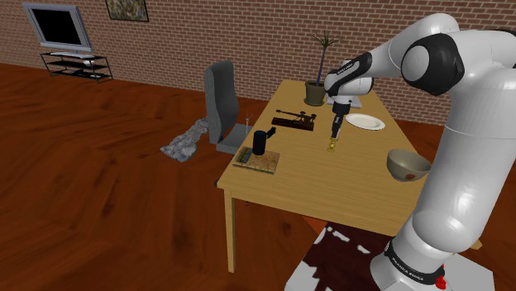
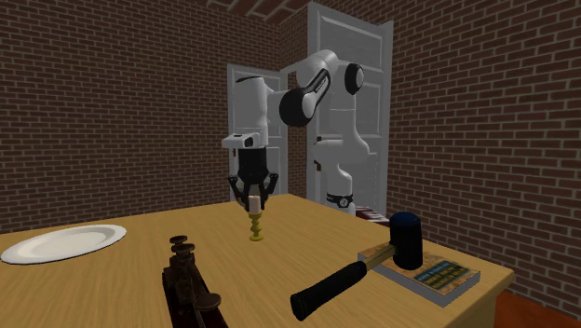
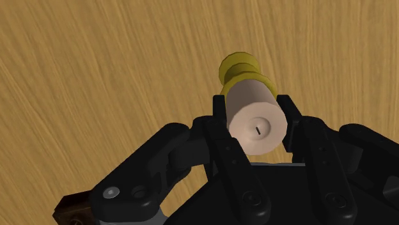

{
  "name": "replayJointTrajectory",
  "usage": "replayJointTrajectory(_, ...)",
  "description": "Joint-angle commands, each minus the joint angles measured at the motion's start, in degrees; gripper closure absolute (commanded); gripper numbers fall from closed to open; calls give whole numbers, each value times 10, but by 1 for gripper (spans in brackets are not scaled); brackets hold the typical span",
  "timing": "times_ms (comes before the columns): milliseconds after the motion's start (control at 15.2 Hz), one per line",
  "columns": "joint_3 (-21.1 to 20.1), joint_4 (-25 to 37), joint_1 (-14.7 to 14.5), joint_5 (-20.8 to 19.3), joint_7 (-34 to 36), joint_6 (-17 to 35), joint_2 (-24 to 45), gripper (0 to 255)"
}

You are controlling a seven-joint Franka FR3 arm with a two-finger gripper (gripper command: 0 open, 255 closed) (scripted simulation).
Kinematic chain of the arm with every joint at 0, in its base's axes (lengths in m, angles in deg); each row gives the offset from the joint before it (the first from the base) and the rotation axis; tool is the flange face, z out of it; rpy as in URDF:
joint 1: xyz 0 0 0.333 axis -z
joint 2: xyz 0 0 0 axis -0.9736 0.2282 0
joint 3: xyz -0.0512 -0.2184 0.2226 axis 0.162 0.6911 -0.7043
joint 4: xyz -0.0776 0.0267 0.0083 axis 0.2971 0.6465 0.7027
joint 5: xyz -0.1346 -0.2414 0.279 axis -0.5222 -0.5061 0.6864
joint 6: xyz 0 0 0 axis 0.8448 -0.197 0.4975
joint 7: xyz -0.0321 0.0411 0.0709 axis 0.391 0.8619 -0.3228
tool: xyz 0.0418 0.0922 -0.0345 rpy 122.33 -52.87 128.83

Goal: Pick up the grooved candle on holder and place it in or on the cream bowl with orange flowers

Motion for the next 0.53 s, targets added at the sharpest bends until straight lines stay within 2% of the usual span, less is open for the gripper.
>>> replayJointTrajectory(0, 0, 0, 0, 0, 0, 0, 0, 255)
replayJointTrajectory(462, 2, 7, -1, -6, 4, -13, -8, 255)
